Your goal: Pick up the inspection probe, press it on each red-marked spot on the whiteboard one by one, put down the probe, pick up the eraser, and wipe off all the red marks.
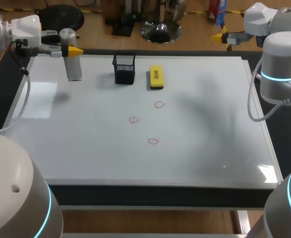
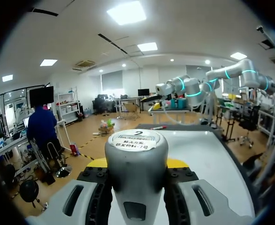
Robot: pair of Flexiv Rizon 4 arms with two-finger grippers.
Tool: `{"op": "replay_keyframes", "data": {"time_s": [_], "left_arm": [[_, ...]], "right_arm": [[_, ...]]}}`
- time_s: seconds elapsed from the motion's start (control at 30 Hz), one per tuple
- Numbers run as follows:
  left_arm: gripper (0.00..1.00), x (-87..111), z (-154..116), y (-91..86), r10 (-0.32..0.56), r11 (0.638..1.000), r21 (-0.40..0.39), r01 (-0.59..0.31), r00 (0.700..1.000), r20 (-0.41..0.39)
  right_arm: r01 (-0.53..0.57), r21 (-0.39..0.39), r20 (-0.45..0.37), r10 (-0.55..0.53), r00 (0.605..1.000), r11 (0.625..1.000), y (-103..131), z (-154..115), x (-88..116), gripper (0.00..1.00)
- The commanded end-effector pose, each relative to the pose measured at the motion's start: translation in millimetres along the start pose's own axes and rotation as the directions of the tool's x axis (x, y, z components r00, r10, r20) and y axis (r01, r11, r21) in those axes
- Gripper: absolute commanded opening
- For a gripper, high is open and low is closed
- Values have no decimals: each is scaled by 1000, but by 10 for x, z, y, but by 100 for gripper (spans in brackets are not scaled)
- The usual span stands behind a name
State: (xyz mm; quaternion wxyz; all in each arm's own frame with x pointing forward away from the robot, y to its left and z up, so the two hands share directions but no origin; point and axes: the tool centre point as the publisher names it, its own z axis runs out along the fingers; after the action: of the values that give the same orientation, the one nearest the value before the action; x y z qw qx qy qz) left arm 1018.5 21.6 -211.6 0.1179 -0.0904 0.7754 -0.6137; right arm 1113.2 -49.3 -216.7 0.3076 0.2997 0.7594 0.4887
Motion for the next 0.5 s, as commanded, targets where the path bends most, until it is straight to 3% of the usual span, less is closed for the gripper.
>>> {"op": "replay_keyframes", "data": {"time_s": [0.03,0.5], "left_arm": [[0,58,-34,8,-2,1000,-1,2,999,47],[0,51,-60,2,11,1000,-23,-10,998,70]], "right_arm": [[0,1,-1,0,1000,1000,-1,0,-5,100],[0,1,-1,0,1000,1000,-1,0,-5,100]]}}
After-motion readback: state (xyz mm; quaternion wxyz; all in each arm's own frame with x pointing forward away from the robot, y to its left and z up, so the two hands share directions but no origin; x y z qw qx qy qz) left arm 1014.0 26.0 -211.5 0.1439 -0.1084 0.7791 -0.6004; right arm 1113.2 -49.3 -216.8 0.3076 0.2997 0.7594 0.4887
